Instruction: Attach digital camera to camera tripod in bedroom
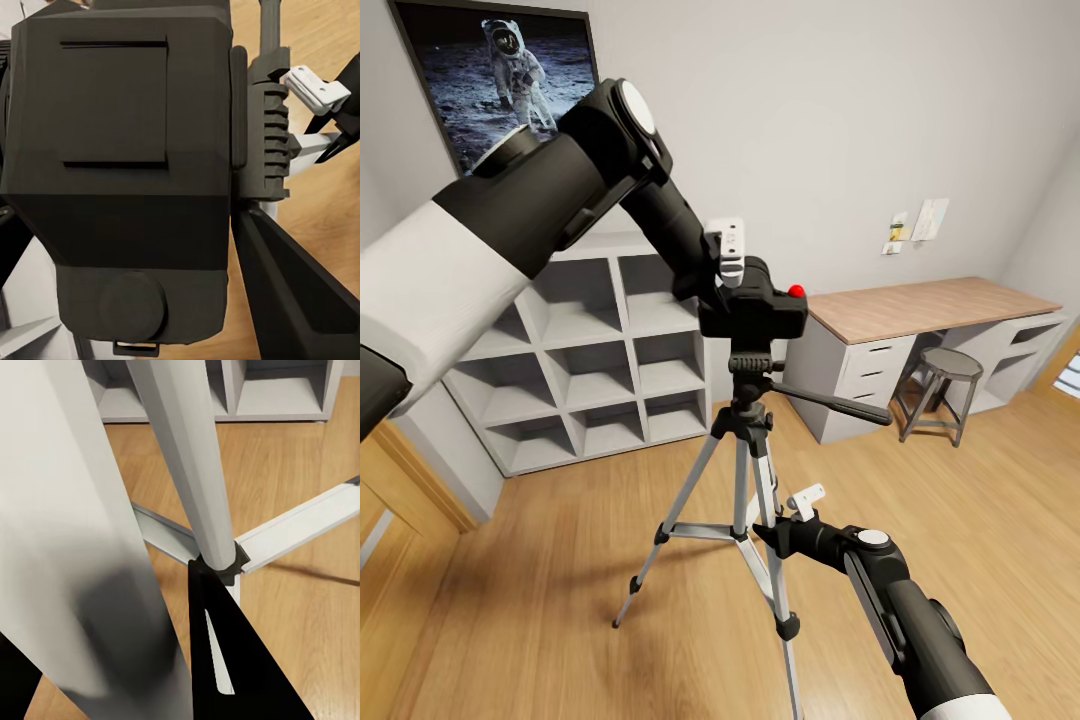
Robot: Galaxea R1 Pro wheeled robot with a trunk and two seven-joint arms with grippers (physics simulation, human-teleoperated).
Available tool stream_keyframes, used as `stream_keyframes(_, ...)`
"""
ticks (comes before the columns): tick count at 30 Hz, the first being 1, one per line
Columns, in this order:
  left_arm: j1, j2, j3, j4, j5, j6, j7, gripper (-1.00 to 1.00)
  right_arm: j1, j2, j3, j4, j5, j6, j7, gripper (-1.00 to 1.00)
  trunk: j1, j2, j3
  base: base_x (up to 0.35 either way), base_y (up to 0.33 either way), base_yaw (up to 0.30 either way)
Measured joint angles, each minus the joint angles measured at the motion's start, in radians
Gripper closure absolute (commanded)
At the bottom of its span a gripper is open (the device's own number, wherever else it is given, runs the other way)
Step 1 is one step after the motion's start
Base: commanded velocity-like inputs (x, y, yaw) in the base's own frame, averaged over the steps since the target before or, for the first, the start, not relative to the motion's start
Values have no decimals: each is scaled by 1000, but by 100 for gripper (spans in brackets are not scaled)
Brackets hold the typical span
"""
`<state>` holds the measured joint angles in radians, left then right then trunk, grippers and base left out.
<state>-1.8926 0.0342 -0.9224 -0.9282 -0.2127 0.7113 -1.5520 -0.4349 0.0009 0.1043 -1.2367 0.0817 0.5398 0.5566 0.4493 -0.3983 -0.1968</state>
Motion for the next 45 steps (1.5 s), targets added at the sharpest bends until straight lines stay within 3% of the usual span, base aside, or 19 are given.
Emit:
stream_keyframes(25,0,10,-4,-8,3,3,-1,100,0,1,0,0,0,0,0,100,0,0,0,0,0,0)
stream_keyframes(26,1,10,-4,-7,4,4,0,-100,0,1,0,0,1,0,0,100,0,0,0,0,0,0)
stream_keyframes(45,0,9,-3,-7,3,1,0,-100,0,0,0,1,0,0,0,100,0,0,0,0,0,0)
